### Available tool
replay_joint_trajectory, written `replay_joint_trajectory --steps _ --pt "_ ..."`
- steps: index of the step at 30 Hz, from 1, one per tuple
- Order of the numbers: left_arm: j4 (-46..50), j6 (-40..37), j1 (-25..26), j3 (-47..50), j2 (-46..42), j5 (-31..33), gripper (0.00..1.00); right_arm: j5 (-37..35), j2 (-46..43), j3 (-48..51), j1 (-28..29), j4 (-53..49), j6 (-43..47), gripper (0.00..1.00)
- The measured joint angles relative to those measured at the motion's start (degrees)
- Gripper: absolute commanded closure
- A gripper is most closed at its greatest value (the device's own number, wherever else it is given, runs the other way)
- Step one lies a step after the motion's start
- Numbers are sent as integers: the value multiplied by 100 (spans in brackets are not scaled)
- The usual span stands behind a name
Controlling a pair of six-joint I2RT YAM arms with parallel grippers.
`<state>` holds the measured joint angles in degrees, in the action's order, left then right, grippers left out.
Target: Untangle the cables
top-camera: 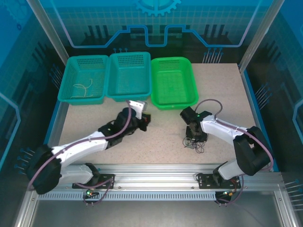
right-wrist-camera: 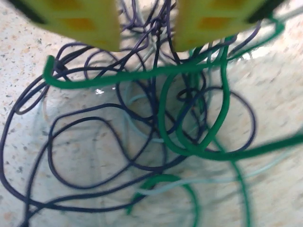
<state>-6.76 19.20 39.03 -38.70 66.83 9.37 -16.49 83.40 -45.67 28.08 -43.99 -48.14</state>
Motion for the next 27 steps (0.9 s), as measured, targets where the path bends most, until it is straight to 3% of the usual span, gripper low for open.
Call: replay_joint_trajectory --steps 1,5,9,13,14,18,19,24,27 --pt "262 35 -234 0 -234 66 100 31 -109 155 -203 122 -31 100" --pt "1010 133 -1025 162 -1102 243 100 103 -745 656 -1023 402 -68 100" --pt "1252 205 -1088 612 -1484 76 100 160 -1290 732 -1390 555 35 100" --pt "1255 446 -1091 1073 -1228 -184 100 332 -1591 726 -1401 748 216 100" --pt "1255 472 -1088 1123 -1147 -232 96 369 -1617 717 -1401 761 240 100" --pt "1235 417 -1091 1154 -988 -378 47 629 -1812 667 -1399 787 459 100" --pt "1224 356 -1091 1154 -1023 -415 40 717 -1893 640 -1399 793 551 100" --pt "1075 -323 -1040 1071 -1436 -1060 26 1257 -2212 321 -1373 813 1043 100" --pt "841 -935 -520 752 -1353 -1510 21 1622 -2216 79 -1357 824 1263 100"
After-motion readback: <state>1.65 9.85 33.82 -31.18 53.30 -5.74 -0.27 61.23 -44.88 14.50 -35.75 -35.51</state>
